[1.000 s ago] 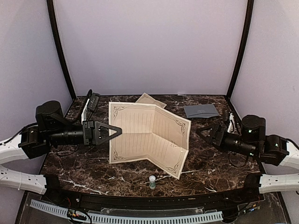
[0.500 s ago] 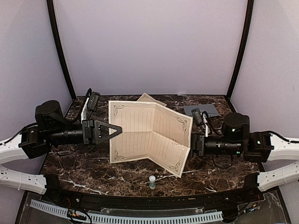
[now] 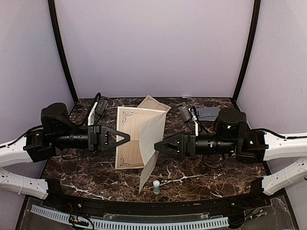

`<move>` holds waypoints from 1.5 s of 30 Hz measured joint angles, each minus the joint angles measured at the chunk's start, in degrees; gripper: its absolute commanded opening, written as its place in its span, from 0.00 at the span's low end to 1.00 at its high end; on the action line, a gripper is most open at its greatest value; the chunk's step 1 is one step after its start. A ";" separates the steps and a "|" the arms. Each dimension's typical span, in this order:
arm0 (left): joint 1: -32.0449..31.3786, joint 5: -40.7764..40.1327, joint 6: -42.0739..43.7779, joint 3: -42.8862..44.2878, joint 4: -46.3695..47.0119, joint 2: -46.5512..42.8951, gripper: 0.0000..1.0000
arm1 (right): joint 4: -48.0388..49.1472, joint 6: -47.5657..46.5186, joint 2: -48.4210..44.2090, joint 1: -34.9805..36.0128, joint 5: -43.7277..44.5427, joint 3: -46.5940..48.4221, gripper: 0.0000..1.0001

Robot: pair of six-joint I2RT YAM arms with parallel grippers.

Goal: Place the letter into the envelope and seal it
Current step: Fold the letter.

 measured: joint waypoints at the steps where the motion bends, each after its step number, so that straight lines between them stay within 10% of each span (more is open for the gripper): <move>1: 0.00 0.28 0.11 0.00 0.07 0.00 0.00 | 0.50 -0.07 0.17 0.00 -0.35 0.00 0.79; 28: 0.00 5.46 -1.49 -0.46 5.22 0.61 0.00 | 15.54 1.84 1.36 0.26 -10.86 -2.60 0.00; 35: 0.00 4.22 -1.05 -1.42 3.76 -0.59 0.66 | 15.45 3.37 1.70 0.26 -8.15 -3.78 0.00; 45: 0.00 0.44 -0.59 -2.03 0.00 -7.78 0.85 | 15.28 4.79 1.20 0.26 -6.51 -5.40 0.00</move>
